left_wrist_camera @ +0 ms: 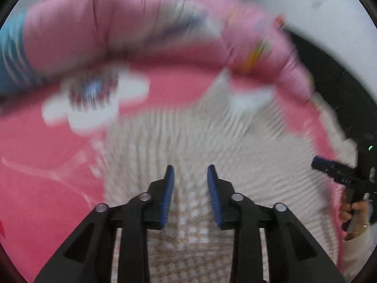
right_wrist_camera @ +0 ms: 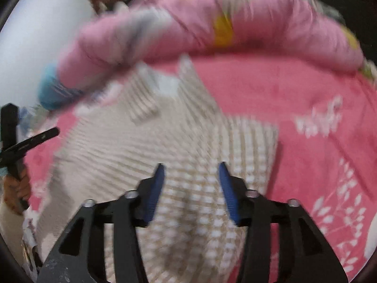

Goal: Fold large clothes

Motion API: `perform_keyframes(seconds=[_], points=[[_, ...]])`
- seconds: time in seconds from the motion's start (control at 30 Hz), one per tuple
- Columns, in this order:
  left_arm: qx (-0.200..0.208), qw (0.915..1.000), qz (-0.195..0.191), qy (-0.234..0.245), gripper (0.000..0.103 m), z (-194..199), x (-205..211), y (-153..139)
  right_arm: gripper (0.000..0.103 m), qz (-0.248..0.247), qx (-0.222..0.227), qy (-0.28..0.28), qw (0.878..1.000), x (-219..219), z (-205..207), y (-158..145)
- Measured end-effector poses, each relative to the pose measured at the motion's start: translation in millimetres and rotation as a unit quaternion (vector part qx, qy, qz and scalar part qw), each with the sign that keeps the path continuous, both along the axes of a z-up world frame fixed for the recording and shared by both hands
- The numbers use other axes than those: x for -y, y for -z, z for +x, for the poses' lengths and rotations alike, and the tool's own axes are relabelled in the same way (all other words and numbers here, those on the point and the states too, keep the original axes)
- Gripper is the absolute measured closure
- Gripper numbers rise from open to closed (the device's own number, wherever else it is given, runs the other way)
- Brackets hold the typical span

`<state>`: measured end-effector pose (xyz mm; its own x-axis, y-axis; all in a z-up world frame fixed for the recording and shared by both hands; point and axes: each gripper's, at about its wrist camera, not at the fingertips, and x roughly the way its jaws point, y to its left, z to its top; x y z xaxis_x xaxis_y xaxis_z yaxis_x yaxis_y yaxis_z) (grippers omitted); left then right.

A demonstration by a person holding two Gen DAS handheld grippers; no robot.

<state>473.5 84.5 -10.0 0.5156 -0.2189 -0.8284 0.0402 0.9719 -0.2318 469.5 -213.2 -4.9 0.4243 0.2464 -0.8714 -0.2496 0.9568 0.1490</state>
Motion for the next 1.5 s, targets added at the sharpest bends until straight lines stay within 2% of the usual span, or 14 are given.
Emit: perform_keyframes(seconds=[0.03, 0.07, 0.13, 0.27, 0.37, 0.43, 0.53, 0.6, 0.63, 0.77, 1.0, 1.23, 1.3, 1.5], points=[[-0.023, 0.9997, 0.003, -0.004, 0.072, 6.1, 0.0, 19.5, 0.055, 0.000, -0.008, -0.005, 1.000, 0.8, 4.8, 14.7], [-0.007, 0.9999, -0.002, -0.008, 0.071, 5.1, -2.3, 27.0, 0.055, 0.011, -0.010, 0.000, 1.000, 4.6, 5.0, 12.4], [0.013, 0.9998, -0.005, -0.017, 0.071, -2.4, -4.4, 17.9, 0.057, 0.012, -0.010, 0.029, 0.999, 12.5, -2.4, -9.4], [0.075, 0.9966, 0.020, 0.028, 0.068, -34.9, 10.5, -18.7, 0.057, 0.017, 0.048, -0.024, 0.998, 3.3, -46.9, -55.1], [0.063, 0.9963, 0.031, 0.048, 0.052, -42.2, 23.5, -11.2, 0.056, -0.033, 0.007, -0.037, 0.999, -13.5, -53.3, -17.7], [0.028, 0.9969, 0.061, 0.042, 0.049, -39.5, 30.4, 15.0, 0.056, -0.041, -0.001, -0.034, 0.999, -14.3, -52.9, 6.0], [0.055, 0.9892, 0.133, 0.028, 0.050, -57.8, 39.5, 0.1, 0.055, -0.004, -0.011, 0.018, 1.000, 3.1, -65.8, -26.7], [0.069, 0.9898, 0.120, 0.035, 0.047, -79.5, 38.8, -20.8, 0.050, 0.015, 0.018, 0.015, 1.000, 11.1, -98.3, -57.5], [0.078, 0.9891, 0.120, 0.034, 0.043, -93.0, 36.4, -30.7, 0.041, 0.012, 0.031, 0.016, 0.999, 14.6, -115.0, -67.5], [0.089, 0.9884, 0.122, 0.016, 0.038, -159.6, 21.6, -53.6, 0.027, 0.010, 0.044, 0.011, 0.999, 29.6, -198.5, -86.3], [0.077, 0.9908, 0.103, -0.044, 0.036, -266.5, -11.6, -36.6, 0.022, 0.025, 0.002, 0.044, 0.999, 42.4, -307.7, -43.3], [0.064, 0.9926, 0.025, -0.100, 0.036, -354.3, -34.2, 13.3, 0.019, 0.027, -0.008, 0.089, 0.996, 47.3, -351.7, 0.8], [0.052, 0.9925, 0.019, -0.109, 0.036, -364.8, -28.7, 31.3, 0.016, 0.008, 0.007, 0.081, 0.997, 40.7, -354.1, 3.7], [0.078, 0.9876, 0.030, -0.133, 0.036, -373.1, -21.9, 40.3, 0.008, -0.026, 0.005, 0.084, 0.996, 25.4, -352.4, 9.2]])
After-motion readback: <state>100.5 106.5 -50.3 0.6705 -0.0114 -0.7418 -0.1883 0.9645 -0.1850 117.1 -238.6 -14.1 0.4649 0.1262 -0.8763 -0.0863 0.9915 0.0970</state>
